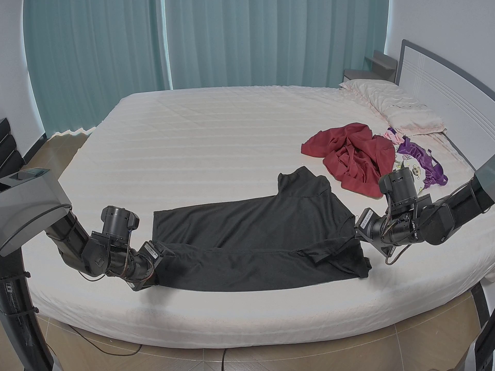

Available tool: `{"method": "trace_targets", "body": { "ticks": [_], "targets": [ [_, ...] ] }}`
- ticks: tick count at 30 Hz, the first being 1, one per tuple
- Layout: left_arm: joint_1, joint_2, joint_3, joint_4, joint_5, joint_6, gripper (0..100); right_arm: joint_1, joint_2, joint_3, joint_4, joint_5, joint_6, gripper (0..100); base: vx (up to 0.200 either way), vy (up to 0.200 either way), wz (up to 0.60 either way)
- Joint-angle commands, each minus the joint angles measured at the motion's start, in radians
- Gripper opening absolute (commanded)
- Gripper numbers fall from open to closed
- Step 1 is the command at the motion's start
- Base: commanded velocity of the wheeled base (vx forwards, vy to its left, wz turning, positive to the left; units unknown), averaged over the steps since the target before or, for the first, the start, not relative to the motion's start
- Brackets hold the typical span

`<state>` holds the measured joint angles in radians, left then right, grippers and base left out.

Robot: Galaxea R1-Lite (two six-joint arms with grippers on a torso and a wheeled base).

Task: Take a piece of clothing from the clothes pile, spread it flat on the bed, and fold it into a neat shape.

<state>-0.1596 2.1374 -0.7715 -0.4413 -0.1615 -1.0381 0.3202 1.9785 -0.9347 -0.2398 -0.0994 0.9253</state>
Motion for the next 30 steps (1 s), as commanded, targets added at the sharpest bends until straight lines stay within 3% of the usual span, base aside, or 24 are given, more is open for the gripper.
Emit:
{"method": "trace_targets", "body": {
  "ticks": [1, 10, 11, 26, 30],
  "targets": [
    [0.000, 0.001, 0.000, -0.001, -0.001, 0.000, 100, 0.005, -0.020, 0.023, -0.001, 0.000, 0.000, 0, 0.000, 0.000, 0.00],
    [0.000, 0.001, 0.000, -0.001, 0.000, 0.000, 100, 0.016, -0.024, 0.139, -0.003, 0.000, -0.069, 0, 0.000, 0.000, 0.00],
    [0.000, 0.001, 0.000, -0.001, 0.000, 0.000, 100, 0.016, -0.024, 0.148, -0.006, 0.000, -0.075, 100, 0.000, 0.000, 0.00],
    [0.000, -0.007, 0.024, -0.016, -0.009, 0.001, 100, -0.003, 0.059, 0.152, -0.030, 0.000, -0.114, 100, 0.000, 0.000, 0.00],
    [0.000, -0.005, 0.067, -0.105, -0.012, 0.003, 100, -0.029, 0.129, 0.142, -0.144, 0.006, -0.126, 100, 0.000, 0.000, 0.00]
  ]
}}
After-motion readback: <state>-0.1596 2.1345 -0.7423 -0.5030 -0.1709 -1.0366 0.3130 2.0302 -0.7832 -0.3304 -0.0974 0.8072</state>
